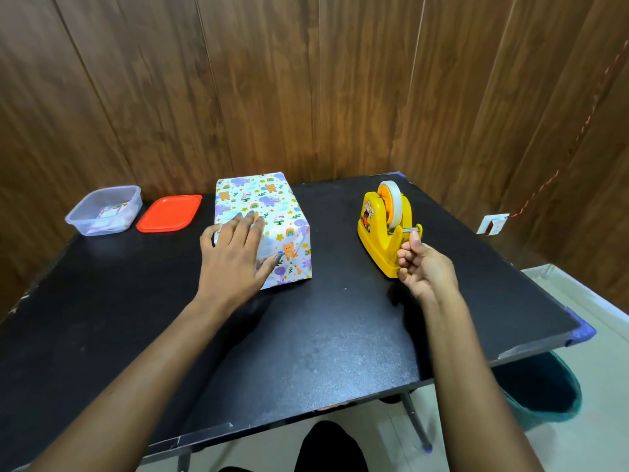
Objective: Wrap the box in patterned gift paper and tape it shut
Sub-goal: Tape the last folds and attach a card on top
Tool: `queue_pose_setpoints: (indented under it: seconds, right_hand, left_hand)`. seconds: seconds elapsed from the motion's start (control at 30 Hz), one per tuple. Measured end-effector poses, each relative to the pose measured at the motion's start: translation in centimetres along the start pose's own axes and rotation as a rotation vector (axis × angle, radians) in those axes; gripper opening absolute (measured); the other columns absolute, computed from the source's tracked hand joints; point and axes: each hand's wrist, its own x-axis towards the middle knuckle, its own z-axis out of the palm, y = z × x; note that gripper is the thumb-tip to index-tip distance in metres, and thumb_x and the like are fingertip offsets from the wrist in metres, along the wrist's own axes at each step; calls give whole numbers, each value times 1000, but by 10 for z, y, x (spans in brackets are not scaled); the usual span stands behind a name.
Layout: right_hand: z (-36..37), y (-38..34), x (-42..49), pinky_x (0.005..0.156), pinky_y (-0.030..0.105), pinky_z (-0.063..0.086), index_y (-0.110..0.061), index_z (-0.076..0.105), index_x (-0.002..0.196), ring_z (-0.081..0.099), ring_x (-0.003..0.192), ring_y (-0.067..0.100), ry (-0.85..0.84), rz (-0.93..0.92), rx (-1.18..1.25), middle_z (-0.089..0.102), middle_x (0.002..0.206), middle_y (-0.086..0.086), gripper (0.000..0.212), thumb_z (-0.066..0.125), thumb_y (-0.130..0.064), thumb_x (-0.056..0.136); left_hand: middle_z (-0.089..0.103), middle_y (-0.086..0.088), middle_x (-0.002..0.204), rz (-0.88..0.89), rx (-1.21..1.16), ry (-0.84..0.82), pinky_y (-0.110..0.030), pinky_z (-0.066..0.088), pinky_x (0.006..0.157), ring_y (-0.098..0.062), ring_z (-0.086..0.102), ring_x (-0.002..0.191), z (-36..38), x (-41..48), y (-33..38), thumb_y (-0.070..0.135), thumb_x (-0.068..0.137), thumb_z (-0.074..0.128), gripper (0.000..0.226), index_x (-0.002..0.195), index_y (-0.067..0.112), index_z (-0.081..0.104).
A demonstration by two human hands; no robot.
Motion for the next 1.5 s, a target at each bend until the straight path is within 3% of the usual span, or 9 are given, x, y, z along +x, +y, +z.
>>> queue_pose_setpoints:
  seconds: [0.17,0.23,0.4,0.6,0.8,0.93,1.13,1.3,1.5]
  right_hand:
    - [0,24,-6,33,11,38,-12,49,72,43,28,2,34,204,342,50,42,-2,27,47,-16,98]
    - [3,29,-17,35,12,39,-11,50,72,44,31,3,-54,139,292,50,45,-2,26,49,-18,97]
    - [65,37,-43,42,20,38,-11,54,68,46,43,10,-557,-295,-558,56,53,4,27,54,-18,94]
    - [101,68,-23,69,35,50,-21,49,65,60,68,22,-426,-588,-1166,66,64,2,31,50,-33,94]
    - [111,90,-23,74,36,51,-12,63,81,63,81,29,-170,-537,-1071,69,74,10,36,50,-44,91]
    - [103,86,-11,64,30,42,-11,51,76,63,87,29,-23,-403,-1154,70,84,12,59,56,-69,75]
    - [89,69,3,71,35,47,-14,52,99,59,83,19,-260,-488,-1108,64,90,-2,61,69,-63,68]
    - [86,72,21,70,42,50,-2,63,83,62,73,26,-474,-539,-991,69,77,8,43,71,-43,76]
    - [74,74,14,74,40,52,-2,66,79,62,67,15,-482,-459,-846,66,73,6,21,66,-22,86]
  left_hand:
    - [56,-9,130,18,20,19,-41,26,91,-28,56,113,1,-1,0,55,85,36,64,122,7,57]
    - [58,-8,128,14,42,47,-41,28,90,-28,57,111,2,1,1,56,84,37,64,120,7,58]
    - [59,-8,127,4,80,68,-42,28,90,-29,58,109,7,1,3,56,85,38,63,119,8,59]
    - [60,-8,125,17,93,124,-42,31,90,-28,59,110,12,0,2,56,87,39,60,118,9,59]
    - [61,-6,124,26,40,133,-41,31,89,-27,59,107,12,1,-1,54,86,41,55,115,11,60]
    - [62,-3,116,21,53,123,-41,33,85,-26,58,97,11,7,-1,64,83,43,56,107,15,56]
    - [62,1,107,12,62,128,-40,36,81,-25,57,89,13,10,-1,64,79,43,50,101,19,45]
    - [63,2,105,31,56,120,-39,37,80,-23,57,86,10,9,-3,55,81,46,43,97,16,56]
    - [64,-7,117,80,-208,7,-33,32,93,-29,60,102,-1,8,-13,32,90,41,39,112,8,63]
